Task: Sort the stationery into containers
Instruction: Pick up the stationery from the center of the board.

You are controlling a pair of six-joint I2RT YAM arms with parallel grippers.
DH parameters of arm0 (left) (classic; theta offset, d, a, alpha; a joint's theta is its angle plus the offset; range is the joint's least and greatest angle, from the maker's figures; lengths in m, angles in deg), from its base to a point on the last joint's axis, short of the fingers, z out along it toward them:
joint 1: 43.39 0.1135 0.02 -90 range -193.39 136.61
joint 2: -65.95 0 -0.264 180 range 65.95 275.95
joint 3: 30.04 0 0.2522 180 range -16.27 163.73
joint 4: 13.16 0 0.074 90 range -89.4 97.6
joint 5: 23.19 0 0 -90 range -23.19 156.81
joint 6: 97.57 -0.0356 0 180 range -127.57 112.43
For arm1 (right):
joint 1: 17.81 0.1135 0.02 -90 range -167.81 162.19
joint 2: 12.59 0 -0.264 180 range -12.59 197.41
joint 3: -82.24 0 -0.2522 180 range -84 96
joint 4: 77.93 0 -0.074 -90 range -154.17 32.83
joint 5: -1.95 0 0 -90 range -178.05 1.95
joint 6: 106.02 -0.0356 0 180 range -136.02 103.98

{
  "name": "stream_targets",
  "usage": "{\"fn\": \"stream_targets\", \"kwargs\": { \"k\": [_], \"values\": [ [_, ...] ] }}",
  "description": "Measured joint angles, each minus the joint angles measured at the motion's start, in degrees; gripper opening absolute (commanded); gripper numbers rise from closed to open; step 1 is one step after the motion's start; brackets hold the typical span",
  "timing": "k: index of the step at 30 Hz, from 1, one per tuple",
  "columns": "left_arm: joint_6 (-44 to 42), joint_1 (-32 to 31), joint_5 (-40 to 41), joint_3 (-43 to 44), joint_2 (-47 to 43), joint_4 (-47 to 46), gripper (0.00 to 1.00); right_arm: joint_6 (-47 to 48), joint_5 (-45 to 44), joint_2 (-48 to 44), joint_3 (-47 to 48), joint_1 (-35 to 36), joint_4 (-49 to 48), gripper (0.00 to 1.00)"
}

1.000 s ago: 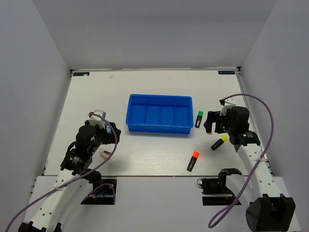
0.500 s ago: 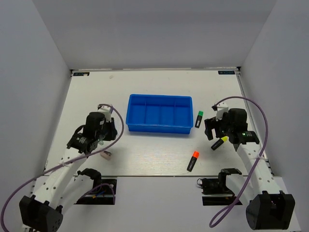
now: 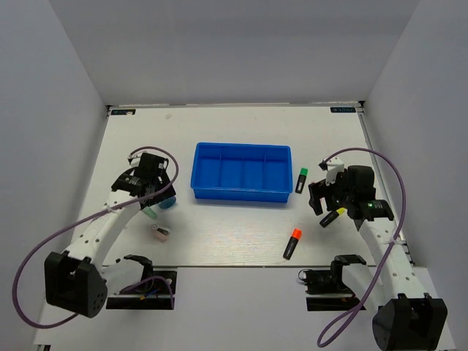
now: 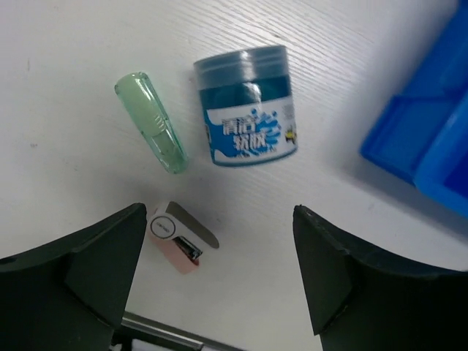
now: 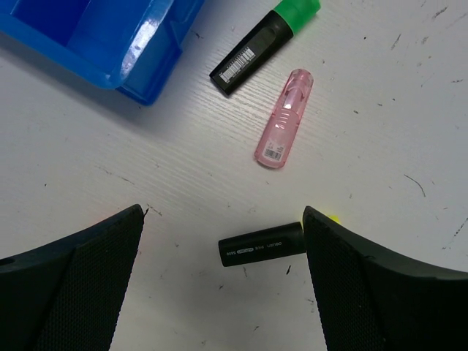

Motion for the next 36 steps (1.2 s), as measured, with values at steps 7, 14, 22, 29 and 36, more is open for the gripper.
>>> {"fn": "stream_targets", "kwargs": {
  "k": [7, 14, 22, 29, 36],
  "values": [
    [8.17, 4.59, -2.84, -1.79, 11.98, -5.79, 0.90, 0.02, 0.66, -0.57, 0.00, 0.00, 0.04, 0.90],
    [10.32, 4.72, -4.31, -1.03, 21.66, -11.19, 0.90, 0.04, 1.73, -0.61, 0.00, 0.00, 0.11, 0.90],
    [9.62, 6.32, -4.61, -0.37, 28.13, -15.13, 0.58, 0.37, 2.16, -0.94, 0.00, 0.00, 0.20, 0.90],
    [5.70, 7.06, -5.22, 2.51, 30.45, -15.17, 0.02, 0.79, 3.08, -0.94, 0.00, 0.00, 0.24, 0.90],
    [-0.61, 5.44, -7.65, 6.10, 28.39, -10.84, 0.00, 0.87, 3.50, -0.96, 0.00, 0.00, 0.28, 0.90]
  ]
}}
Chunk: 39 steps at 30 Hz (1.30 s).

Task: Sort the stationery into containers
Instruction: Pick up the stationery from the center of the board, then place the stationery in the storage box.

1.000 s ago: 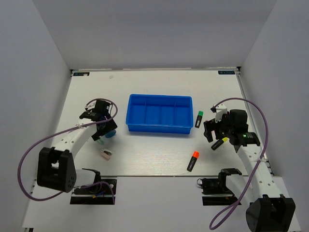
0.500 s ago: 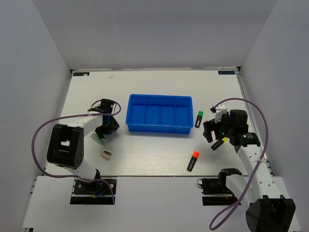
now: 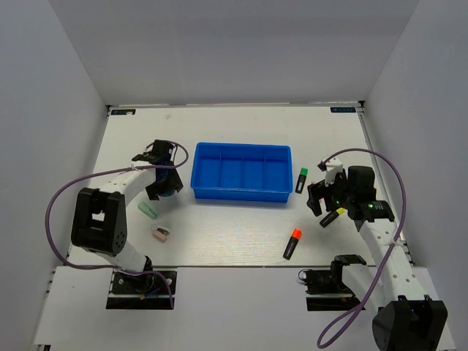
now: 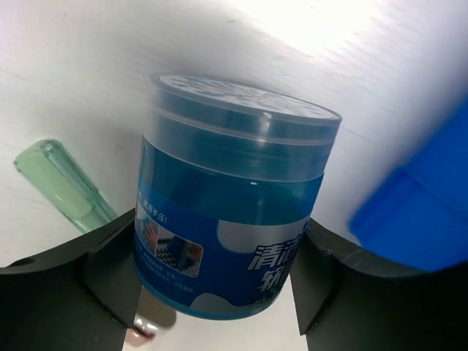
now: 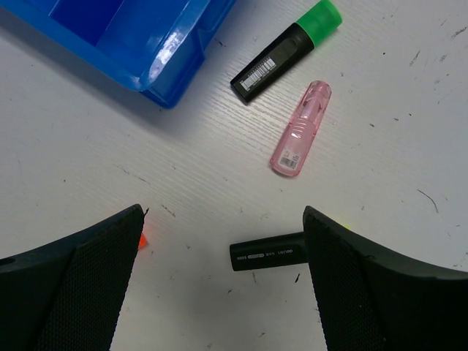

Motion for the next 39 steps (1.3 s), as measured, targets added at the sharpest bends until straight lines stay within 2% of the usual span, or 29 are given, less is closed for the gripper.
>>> {"fn": "stream_targets", "kwargs": {
  "k": [7, 13, 17, 24, 31, 33, 34, 38, 39],
  "values": [
    [-3.78, -2.86, -0.90, 8.07, -8.79, 5.09, 0.00, 0.02, 0.31, 0.00, 0.00, 0.00, 0.13, 0.90],
    [-5.31, -5.81, -1.36, 14.29, -10.95, 6.60, 0.00, 0.02, 0.37, 0.00, 0.00, 0.00, 0.15, 0.90],
    [-6.10, -9.60, -4.74, 17.92, -8.87, 6.64, 0.00, 0.02, 0.55, -0.07, 0.00, 0.00, 0.15, 0.90],
    [-8.20, -14.10, -9.62, 23.89, 2.43, 5.64, 0.01, 0.00, 0.79, -0.22, 0.00, 0.00, 0.17, 0.90],
    [-9.57, -14.03, -9.27, 26.91, 10.95, 7.39, 0.19, 0.00, 0.96, -0.24, 0.00, 0.00, 0.17, 0.90],
    [-9.99, -14.05, -9.05, 27.78, 12.00, 8.26, 0.28, 0.00, 1.01, -0.24, 0.00, 0.00, 0.17, 0.90],
    [-10.10, -14.05, -9.01, 28.24, 12.26, 8.48, 0.37, 0.00, 1.01, -0.24, 0.00, 0.00, 0.20, 0.90],
    [-10.36, -14.14, -8.92, 28.59, 12.72, 8.48, 0.61, 0.00, 1.01, -0.22, 0.00, 0.00, 0.20, 0.90],
    [-10.38, -14.16, -8.90, 28.61, 12.74, 8.52, 0.63, 0.02, 1.01, -0.22, 0.00, 0.00, 0.20, 0.90]
  ]
}}
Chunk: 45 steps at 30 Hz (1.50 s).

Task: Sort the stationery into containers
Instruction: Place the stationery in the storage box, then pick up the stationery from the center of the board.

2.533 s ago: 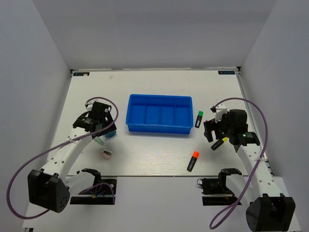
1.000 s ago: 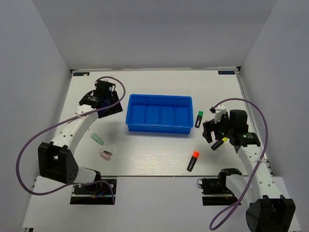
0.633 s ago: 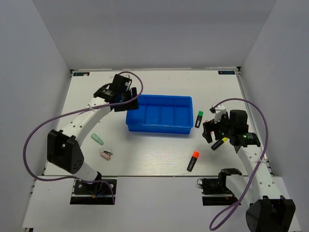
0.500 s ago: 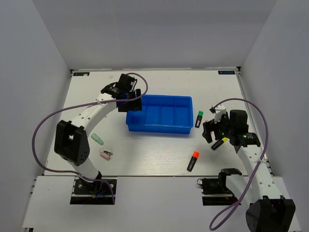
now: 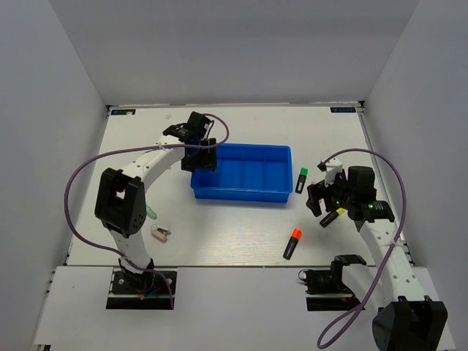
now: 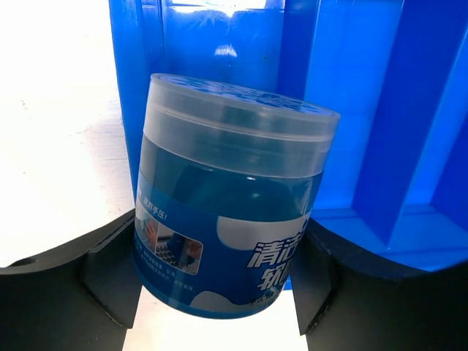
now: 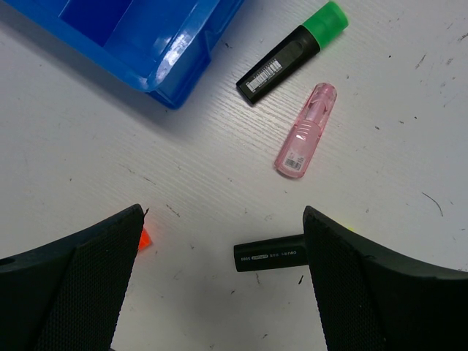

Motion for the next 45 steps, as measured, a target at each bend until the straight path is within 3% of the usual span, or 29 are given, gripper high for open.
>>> {"fn": "stream_targets", "kwargs": {
  "k": [8, 16, 18, 21, 22, 23, 24, 26, 27, 29, 30, 33, 34, 39, 45],
  "values": [
    [0.02, -0.33, 0.24, 0.04, 0.09, 0.04, 0.84, -0.02, -0.02, 0.00, 0.00, 0.00, 0.00, 0.90],
    [0.22, -0.37, 0.04, 0.07, 0.09, -0.11, 0.89, -0.02, -0.04, 0.00, 0.00, 0.00, 0.00, 0.90],
    [0.24, -0.37, 0.04, 0.07, 0.09, -0.11, 0.84, -0.02, -0.04, 0.00, 0.00, -0.02, 0.00, 0.90],
    [0.61, -0.37, -0.22, 0.07, 0.09, 0.04, 0.53, -0.09, -0.52, 0.00, 0.00, -0.04, 0.00, 0.88],
    [0.79, -0.37, -0.52, 0.07, 0.09, 0.17, 0.26, -0.17, -1.18, 0.04, 0.00, -0.04, -0.02, 0.84],
    [0.90, -0.39, -1.03, 0.07, 0.02, 0.33, 0.13, -0.35, -1.92, 0.28, 0.00, -0.04, -0.07, 0.79],
    [1.01, -0.39, -1.33, 0.07, -0.15, 0.42, 0.00, -0.66, -2.93, 0.68, 0.00, -0.04, -0.09, 0.52],
    [1.05, -0.68, -1.57, 0.02, -1.11, 0.79, 0.00, -1.42, -5.42, 2.45, 0.26, -0.04, -0.07, 0.16],
    [1.11, -0.94, -1.53, -0.11, -1.92, 0.87, 0.00, -1.88, -6.80, 3.61, 0.46, -0.04, -0.13, 0.04],
    [0.94, -1.66, -0.81, -1.20, -5.40, 0.76, 0.44, -4.04, -10.58, 6.67, 1.18, -0.04, -0.26, 0.00],
    [1.20, -2.01, -0.28, -2.51, -8.22, 0.74, 0.71, -4.68, -12.02, 7.96, 1.42, -0.04, -0.48, 0.00],
    [1.86, -2.80, 2.54, -7.58, -18.73, 0.81, 0.94, -6.45, -15.28, 12.24, 2.45, -0.04, -0.76, 0.19],
    [2.34, -2.75, 3.93, -10.36, -23.32, 1.03, 1.00, -6.84, -15.85, 14.01, 3.04, -0.04, -0.90, 0.25],
    [3.52, 2.25, 9.27, -25.24, -43.47, 2.56, 1.00, -7.45, -16.52, 24.52, 6.10, -0.02, -3.56, 0.43],
    [3.61, 9.31, 8.94, -38.32, -49.92, 4.96, 1.00, -7.02, -15.34, 33.55, 9.20, 0.07, -5.53, 0.48]
  ]
}}
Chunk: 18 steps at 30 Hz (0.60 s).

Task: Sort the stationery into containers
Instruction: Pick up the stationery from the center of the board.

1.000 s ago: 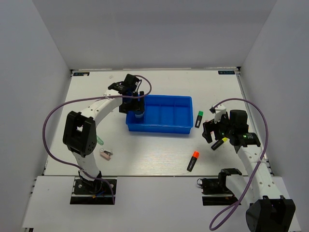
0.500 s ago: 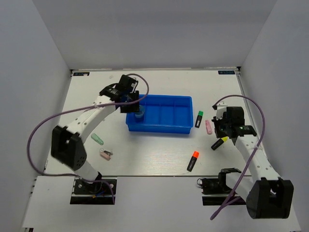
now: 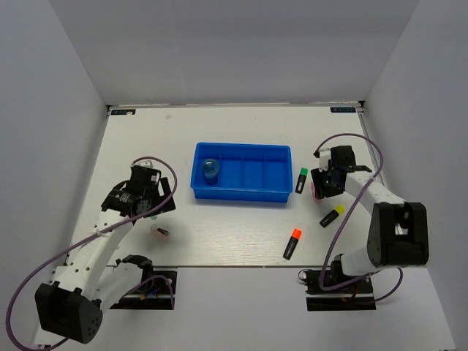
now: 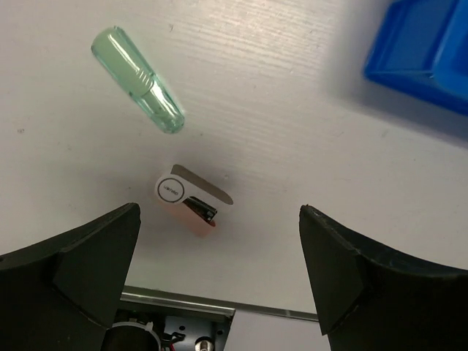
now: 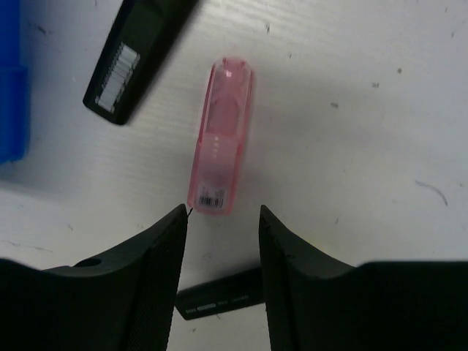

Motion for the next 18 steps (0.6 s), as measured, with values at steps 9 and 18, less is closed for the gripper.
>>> {"fn": "stream_targets", "kwargs": {
  "k": [9, 18],
  "values": [
    [-1.14, 5.29, -3.69, -4.63, -5.29, -0.90, 1.00, -0.31, 1.60, 7.87, 4.02, 0.59, -3.17, 0.49],
    [-1.40, 7.34, -4.48, -7.61, -7.48, -1.64, 1.00, -0.33, -1.95, 10.95, 4.02, 2.67, -5.14, 0.42]
  ]
}}
